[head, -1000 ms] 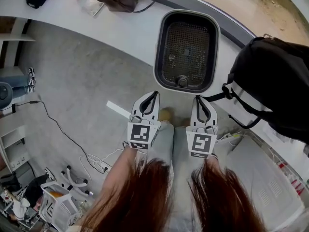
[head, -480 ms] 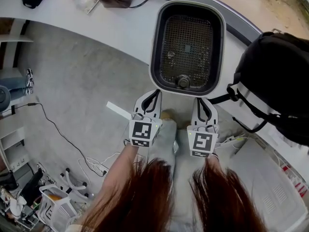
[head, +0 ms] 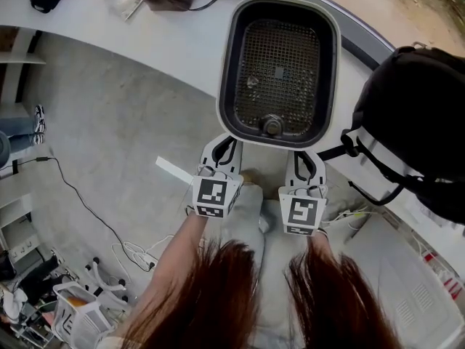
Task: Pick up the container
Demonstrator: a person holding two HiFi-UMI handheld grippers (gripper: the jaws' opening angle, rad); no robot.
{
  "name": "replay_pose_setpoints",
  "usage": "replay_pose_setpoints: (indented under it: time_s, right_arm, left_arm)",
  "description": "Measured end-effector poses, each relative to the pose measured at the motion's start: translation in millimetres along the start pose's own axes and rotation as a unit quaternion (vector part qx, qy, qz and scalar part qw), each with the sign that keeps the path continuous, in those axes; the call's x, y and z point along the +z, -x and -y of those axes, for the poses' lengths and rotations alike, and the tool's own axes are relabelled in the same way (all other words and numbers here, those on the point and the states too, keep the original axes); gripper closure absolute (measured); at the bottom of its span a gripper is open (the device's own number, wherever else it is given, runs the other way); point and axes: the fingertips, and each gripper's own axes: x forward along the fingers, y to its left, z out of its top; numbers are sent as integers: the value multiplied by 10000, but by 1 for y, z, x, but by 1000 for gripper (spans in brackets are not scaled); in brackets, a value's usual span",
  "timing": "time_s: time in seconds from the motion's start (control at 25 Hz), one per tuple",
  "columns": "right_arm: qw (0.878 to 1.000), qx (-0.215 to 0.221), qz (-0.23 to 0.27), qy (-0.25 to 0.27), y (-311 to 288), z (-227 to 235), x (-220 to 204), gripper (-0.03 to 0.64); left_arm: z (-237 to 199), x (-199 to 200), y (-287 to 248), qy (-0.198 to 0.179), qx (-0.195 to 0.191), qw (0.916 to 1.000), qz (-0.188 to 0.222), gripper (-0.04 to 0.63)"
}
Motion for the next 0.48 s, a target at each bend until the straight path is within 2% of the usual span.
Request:
replay_pose_setpoints:
  time_s: [0.16, 0.48]
  right_arm:
    - [9999, 26, 96, 57, -8, 0, 3, 591]
    - [9998, 33, 177, 84, -12, 1, 9, 591]
  left_arm:
    - [1, 4, -10, 27, -16, 9999, 126, 578]
    - [2, 16, -12, -148, -75, 9992, 359, 578]
